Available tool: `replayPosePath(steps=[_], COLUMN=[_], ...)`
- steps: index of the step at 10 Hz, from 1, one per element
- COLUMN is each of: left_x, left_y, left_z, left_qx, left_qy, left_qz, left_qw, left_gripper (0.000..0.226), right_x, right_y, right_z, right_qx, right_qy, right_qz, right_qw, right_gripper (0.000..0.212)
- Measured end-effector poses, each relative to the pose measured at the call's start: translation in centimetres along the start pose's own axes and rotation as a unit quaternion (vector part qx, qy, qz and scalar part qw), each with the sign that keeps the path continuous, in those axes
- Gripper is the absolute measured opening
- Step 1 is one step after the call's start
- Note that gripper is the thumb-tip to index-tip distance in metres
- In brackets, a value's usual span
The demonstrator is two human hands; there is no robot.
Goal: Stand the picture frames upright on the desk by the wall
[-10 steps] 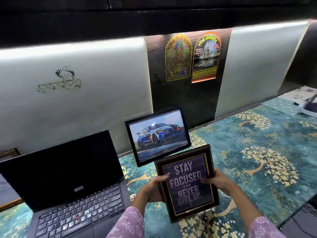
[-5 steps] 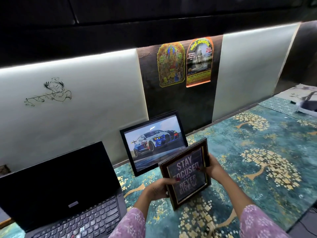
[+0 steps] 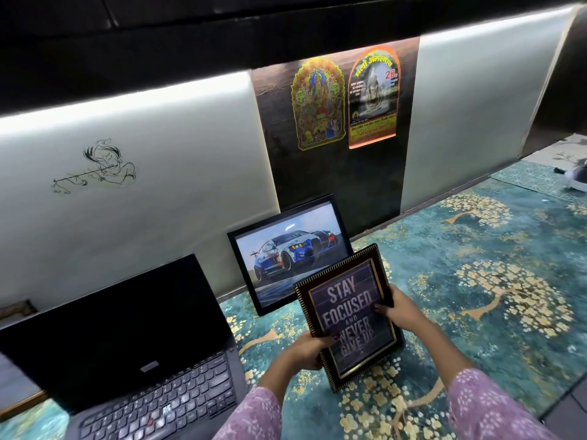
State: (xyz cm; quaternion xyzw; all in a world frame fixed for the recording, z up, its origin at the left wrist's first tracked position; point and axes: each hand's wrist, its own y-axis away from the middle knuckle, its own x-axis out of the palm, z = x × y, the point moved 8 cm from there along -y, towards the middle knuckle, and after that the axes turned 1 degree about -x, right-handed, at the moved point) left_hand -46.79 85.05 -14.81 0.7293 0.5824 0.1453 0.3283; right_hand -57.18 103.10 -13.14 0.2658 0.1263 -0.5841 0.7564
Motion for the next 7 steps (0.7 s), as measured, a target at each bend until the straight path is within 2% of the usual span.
replayPosePath(steps=[2, 4, 5, 6, 7], left_x=[-0.1, -1.2, -1.9, -2.6, -3.3], left_y=[1.3, 2.5, 3.4, 4.9, 5.7], left_z=[0.6, 1.1, 2.7, 3.6, 4.1], left_qx=[-0.004, 0.089, 0.1, 0.116, 0.15], left_qy=[-0.036, -0.004, 0.029, 0.034, 0.05], left_qz=[-0.035, -0.1, -0.135, -0.179, -0.191], left_qw=[0.999, 0.991, 0.985, 0.976, 0.969], left_gripper=[0.056, 0.003, 0.017, 0.018, 0.019], right_x=[-0.4, -1.4, -0.2, 0.4, 0.1], right_y=[1.3, 3.9, 5.9, 7.6, 9.4], right_z=[-1.1, -3.3, -2.8, -2.2, -1.5], right_qx=[0.039, 0.057, 0.046, 0.044, 0.049], right_qy=[0.014, 0.032, 0.087, 0.132, 0.145], right_qz=[0.011, -0.051, -0.062, -0.12, -0.197], right_qw=[0.999, 0.997, 0.993, 0.983, 0.968], right_gripper=[0.063, 0.055, 0.055, 0.055, 0.053])
